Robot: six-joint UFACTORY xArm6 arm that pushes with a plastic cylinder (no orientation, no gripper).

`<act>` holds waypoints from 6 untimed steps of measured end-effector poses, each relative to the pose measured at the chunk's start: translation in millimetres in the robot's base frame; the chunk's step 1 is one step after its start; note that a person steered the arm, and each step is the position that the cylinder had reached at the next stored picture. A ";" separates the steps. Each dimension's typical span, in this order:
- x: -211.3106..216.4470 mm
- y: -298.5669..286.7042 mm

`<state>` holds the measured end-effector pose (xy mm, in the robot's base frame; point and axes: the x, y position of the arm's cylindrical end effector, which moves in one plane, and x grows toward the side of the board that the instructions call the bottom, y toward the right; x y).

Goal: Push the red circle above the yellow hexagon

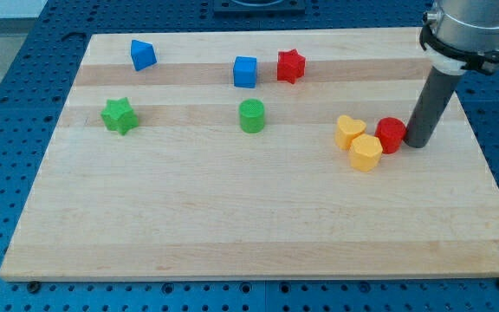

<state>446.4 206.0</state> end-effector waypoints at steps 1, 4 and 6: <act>1.0 -0.9; 1.0 -4.6; 9.0 10.8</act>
<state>455.4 216.8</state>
